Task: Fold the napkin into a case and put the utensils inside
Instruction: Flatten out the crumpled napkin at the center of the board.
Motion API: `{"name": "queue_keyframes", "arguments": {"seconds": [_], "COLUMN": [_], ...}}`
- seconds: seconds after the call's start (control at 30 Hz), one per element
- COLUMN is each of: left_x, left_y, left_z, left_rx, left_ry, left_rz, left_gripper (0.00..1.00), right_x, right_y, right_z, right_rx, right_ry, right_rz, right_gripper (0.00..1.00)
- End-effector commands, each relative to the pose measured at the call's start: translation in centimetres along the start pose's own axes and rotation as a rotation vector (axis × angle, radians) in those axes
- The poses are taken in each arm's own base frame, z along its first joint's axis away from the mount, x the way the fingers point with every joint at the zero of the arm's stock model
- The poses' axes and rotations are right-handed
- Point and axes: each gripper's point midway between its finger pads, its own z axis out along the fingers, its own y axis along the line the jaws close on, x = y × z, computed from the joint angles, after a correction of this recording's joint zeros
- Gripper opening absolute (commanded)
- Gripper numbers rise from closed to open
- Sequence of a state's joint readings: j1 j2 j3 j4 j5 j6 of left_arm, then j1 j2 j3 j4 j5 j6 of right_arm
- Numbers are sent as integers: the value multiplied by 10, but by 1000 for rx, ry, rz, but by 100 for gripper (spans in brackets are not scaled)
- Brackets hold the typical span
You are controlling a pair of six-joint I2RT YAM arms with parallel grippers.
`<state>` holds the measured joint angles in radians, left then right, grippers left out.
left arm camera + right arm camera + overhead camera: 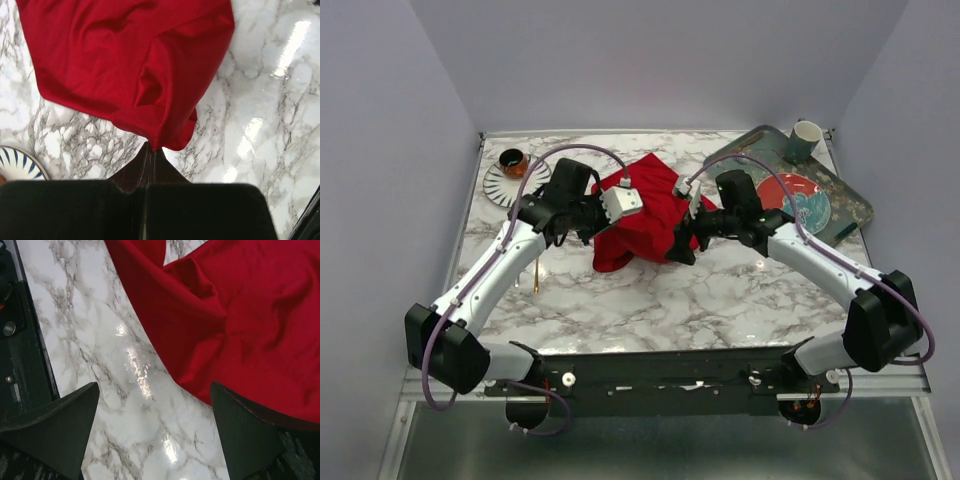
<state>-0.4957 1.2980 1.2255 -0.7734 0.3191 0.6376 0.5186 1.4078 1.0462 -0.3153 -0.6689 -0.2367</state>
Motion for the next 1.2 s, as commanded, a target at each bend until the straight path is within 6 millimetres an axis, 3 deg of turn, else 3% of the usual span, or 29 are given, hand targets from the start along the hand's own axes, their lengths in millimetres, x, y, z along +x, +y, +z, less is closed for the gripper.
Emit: {"name": "queue_keyframes", "arguments": {"seconds": [0.0, 0.03, 0.27, 0.43, 0.67, 0.77, 0.8, 0.87, 0.9, 0.97, 1.03, 1.1, 1.13, 1.17], "left_x": [-2, -1, -4, -6, -5, -4, -4, -4, -4, -8, -9, -7, -6, -6], "left_y": [16, 16, 17, 20, 21, 16, 16, 16, 17, 18, 23, 30, 36, 39], "left_z": [-3, 1, 10, 9, 8, 9, 9, 8, 6, 4, -1, -6, -14, -19], "left_rx": [38, 49, 97, 109, 123, 136, 135, 134, 131, 129, 107, 67, 34, 11], "left_ry": [-40, -40, -70, -87, -109, -118, -120, -125, -129, -147, -147, -143, -155, -164], "left_rz": [-145, -158, -233, -272, -313, -319, -320, -323, -326, -323, -304, -270, -248, -224], "left_gripper": [0, 0, 0, 0, 0, 0, 0, 0, 0, 0, 0, 16, 40, 49], "right_x": [-54, -67, -94, -94, -86, -88, -89, -93, -91, -91, -90, -88, -87, -85], "right_y": [0, -1, 3, 14, 20, 16, 15, 17, 19, 20, 23, 29, 33, 37], "right_z": [26, 29, 66, 88, 103, 108, 109, 110, 111, 110, 108, 103, 99, 97], "right_rx": [-45, -52, -91, -169, -243, -236, -236, -251, -268, -279, -286, -314, -328, -340], "right_ry": [-160, -198, -296, -334, -339, -350, -351, -351, -344, -331, -323, -314, -307, -301], "right_rz": [-107, -117, -115, -118, -44, -38, -34, -26, -23, -8, 0, 4, 8, 21], "right_gripper": [100, 100, 100, 97, 82, 65, 51, 35, 21, 1, 1, 1, 1, 1]}}
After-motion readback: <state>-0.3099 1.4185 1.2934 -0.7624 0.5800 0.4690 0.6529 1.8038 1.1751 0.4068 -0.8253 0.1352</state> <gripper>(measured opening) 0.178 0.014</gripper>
